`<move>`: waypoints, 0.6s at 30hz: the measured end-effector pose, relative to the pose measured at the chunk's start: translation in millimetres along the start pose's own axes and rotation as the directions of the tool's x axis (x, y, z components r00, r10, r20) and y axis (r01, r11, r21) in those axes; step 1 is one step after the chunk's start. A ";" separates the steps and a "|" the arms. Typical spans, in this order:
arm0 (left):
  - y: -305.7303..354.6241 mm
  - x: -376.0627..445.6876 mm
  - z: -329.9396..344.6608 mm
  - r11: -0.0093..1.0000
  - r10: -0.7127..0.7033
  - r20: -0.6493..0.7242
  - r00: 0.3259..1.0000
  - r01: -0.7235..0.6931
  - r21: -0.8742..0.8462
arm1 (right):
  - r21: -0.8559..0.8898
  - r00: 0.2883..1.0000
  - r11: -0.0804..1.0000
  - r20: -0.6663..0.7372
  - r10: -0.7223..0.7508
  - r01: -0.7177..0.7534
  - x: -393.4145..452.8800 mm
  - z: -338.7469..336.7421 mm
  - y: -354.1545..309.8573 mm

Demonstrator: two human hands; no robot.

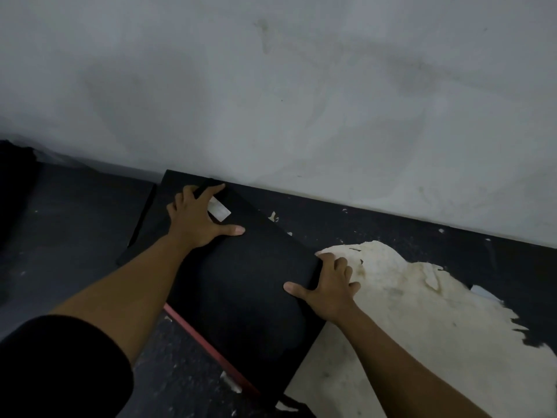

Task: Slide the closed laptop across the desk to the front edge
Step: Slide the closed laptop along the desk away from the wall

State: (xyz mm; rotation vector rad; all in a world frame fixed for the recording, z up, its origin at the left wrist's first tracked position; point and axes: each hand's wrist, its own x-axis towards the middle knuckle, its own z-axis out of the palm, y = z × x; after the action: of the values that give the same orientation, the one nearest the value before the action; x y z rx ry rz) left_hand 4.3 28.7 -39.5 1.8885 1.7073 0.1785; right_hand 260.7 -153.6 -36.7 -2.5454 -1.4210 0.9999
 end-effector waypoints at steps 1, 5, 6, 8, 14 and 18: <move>-0.2 -1.5 -0.7 1.000 0.004 -0.001 1.000 -0.004 0.002 | -0.012 1.000 1.000 0.015 -0.003 0.003 0.8 -4.1 -2.0; -8.7 -24.1 -2.9 0.994 -0.080 -0.096 0.992 0.072 -0.079 | -0.148 0.990 0.981 0.081 -0.112 0.123 13.6 -20.4 -22.3; -14.6 -34.6 -2.3 0.989 -0.126 -0.135 0.983 0.114 -0.097 | -0.133 0.985 0.979 0.099 -0.144 0.156 18.3 -22.7 -31.9; -33.8 -57.7 -2.0 0.971 -0.229 -0.197 0.953 0.210 -0.110 | -0.081 0.975 0.979 0.136 -0.176 0.188 29.1 -21.5 -54.8; -68.0 -87.4 -3.5 0.922 -0.386 -0.193 0.902 0.375 -0.094 | -0.087 0.984 0.989 0.144 -0.106 0.119 41.1 -5.7 -89.5; -64.6 -85.0 -7.1 0.923 -0.383 -0.177 0.906 0.371 -0.100 | -0.050 0.990 0.996 0.122 -0.074 0.080 38.4 -2.2 -87.3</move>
State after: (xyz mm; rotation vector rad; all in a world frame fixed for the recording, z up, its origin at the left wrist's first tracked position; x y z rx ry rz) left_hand -69.7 -48.6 -42.2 1.4962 2.1368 0.2666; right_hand 211.3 -73.1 -24.1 -2.4843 -1.5856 1.1342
